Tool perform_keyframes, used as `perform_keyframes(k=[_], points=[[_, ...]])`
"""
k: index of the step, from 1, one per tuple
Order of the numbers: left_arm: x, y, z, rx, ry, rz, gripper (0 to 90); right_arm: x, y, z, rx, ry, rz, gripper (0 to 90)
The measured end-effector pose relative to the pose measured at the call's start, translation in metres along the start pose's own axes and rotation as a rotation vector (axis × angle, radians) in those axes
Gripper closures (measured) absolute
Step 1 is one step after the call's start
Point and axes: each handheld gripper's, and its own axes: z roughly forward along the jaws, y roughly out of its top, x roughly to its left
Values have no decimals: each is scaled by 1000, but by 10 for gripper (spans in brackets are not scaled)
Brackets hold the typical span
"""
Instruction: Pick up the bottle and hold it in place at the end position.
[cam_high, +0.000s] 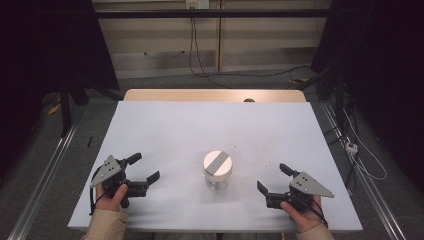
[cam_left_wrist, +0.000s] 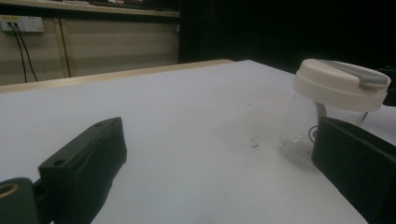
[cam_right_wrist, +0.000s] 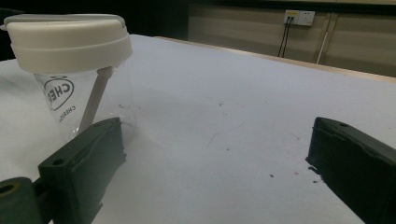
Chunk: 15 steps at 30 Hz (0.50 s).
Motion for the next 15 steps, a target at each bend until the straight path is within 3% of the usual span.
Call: perform_keyframes(k=[15], points=[[0, -1, -2, -6, 2, 4, 27, 14, 4, 14, 20, 58, -19, 31]])
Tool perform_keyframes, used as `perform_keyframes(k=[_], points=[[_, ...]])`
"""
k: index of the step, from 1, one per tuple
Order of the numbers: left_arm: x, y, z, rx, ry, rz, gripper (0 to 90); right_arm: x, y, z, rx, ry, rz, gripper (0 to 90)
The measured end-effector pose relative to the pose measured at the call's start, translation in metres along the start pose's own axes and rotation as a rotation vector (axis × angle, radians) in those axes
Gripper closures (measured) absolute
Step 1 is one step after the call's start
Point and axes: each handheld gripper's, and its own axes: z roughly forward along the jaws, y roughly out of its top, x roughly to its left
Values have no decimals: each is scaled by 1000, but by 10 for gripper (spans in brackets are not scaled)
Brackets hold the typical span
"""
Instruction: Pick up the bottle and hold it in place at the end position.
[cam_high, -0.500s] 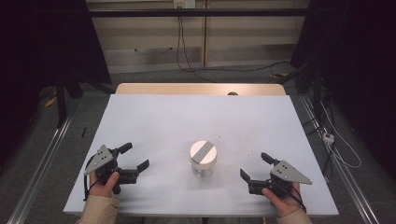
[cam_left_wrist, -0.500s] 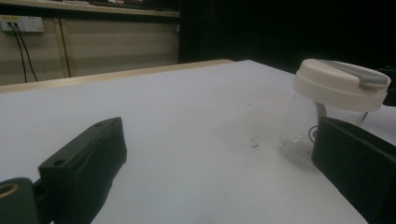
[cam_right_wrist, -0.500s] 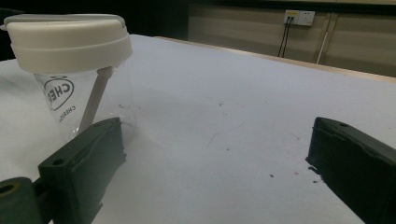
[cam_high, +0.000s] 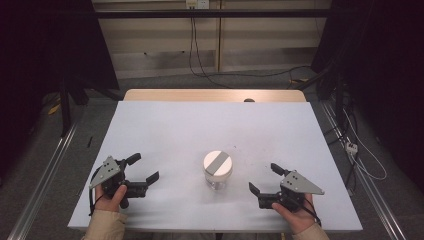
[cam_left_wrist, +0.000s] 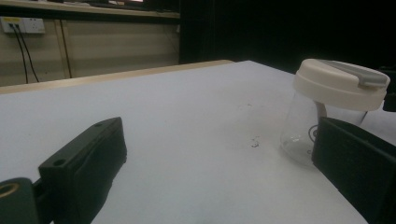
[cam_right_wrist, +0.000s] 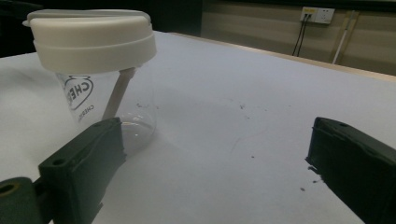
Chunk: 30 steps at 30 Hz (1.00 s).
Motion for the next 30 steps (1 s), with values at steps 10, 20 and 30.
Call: perform_keyframes(k=[10, 20, 30], points=[[1, 0, -1, 1, 8, 0, 27, 13, 8, 20, 6, 66, 0, 36], [0, -1, 2, 7, 7, 1, 27, 34, 15, 43, 23, 149, -29, 38], [1, -1, 3, 14, -1, 3, 27, 48, 19, 61, 41, 206, -31, 42]])
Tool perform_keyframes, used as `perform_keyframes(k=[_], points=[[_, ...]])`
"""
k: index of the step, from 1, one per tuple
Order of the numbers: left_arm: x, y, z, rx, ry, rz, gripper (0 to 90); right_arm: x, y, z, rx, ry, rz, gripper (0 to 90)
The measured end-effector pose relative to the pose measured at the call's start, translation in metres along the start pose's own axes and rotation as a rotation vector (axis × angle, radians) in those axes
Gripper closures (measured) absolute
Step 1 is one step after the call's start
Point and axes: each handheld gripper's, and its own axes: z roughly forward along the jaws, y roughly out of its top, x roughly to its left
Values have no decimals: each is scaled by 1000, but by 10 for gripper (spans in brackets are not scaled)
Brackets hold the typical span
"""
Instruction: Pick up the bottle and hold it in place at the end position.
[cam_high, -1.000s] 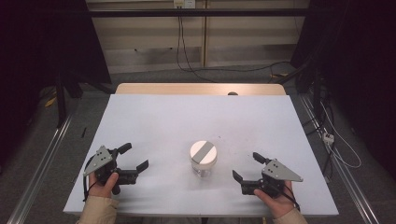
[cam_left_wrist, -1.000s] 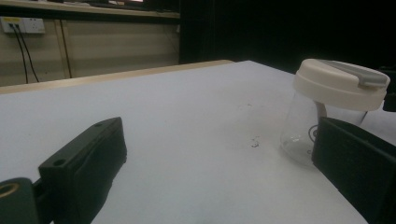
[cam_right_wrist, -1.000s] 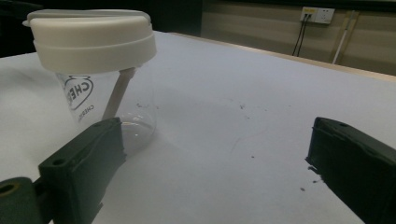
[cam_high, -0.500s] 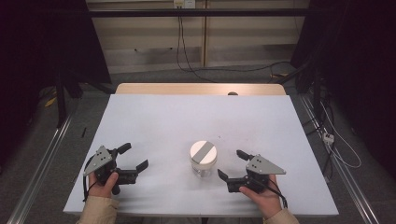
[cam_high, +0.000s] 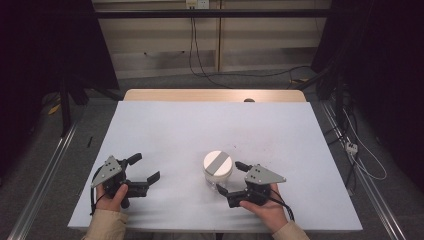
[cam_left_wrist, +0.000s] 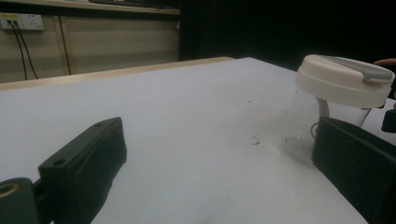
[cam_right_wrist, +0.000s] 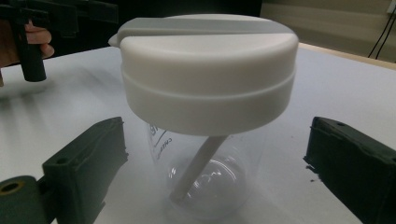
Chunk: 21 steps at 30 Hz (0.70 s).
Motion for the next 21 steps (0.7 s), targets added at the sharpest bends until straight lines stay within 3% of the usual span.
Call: perform_keyframes(k=[21], points=[[0, 0, 1, 2, -3, -2, 28, 1, 5, 26, 38, 7, 38, 60]])
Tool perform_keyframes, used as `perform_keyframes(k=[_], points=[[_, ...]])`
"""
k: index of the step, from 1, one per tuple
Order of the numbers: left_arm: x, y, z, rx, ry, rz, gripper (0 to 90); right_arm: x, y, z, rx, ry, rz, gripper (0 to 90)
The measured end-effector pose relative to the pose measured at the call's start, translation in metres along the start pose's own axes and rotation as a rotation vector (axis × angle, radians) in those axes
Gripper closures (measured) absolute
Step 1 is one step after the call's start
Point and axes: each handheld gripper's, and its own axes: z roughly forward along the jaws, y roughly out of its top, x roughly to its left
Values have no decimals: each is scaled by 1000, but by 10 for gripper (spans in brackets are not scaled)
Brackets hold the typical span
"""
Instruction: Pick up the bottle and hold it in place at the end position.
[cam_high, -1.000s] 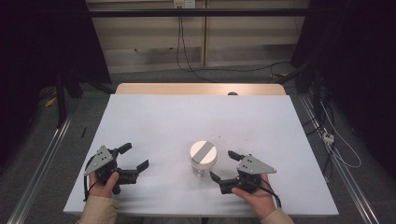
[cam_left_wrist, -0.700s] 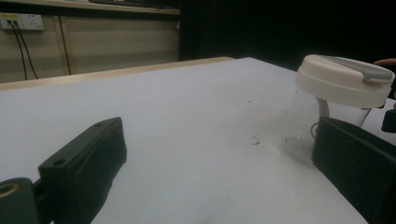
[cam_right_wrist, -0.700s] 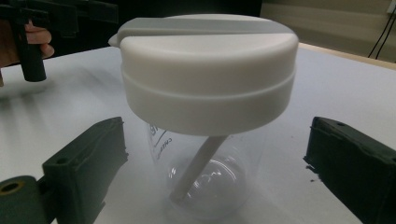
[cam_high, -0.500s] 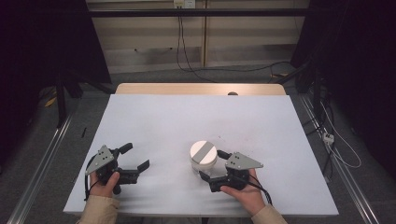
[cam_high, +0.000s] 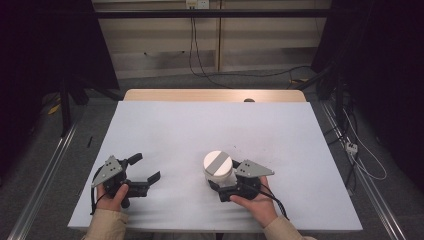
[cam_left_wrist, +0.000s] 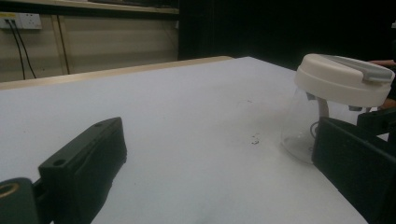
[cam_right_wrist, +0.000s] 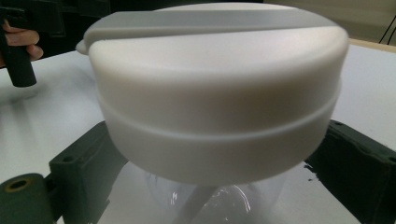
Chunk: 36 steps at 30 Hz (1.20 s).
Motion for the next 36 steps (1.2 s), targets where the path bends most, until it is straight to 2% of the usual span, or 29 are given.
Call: perform_keyframes(k=[21, 25, 30, 36], points=[[0, 0, 0, -1, 0, 1, 28, 0, 4, 16, 12, -3, 6, 97], [0, 0, 0, -3, 0, -1, 28, 1, 4, 18, 12, 4, -6, 158], [0, 0, 0, -2, -1, 1, 27, 1, 5, 18, 7, 0, -26, 177], [0, 1, 0, -6, 0, 0, 28, -2, 7, 18, 2, 7, -20, 181]])
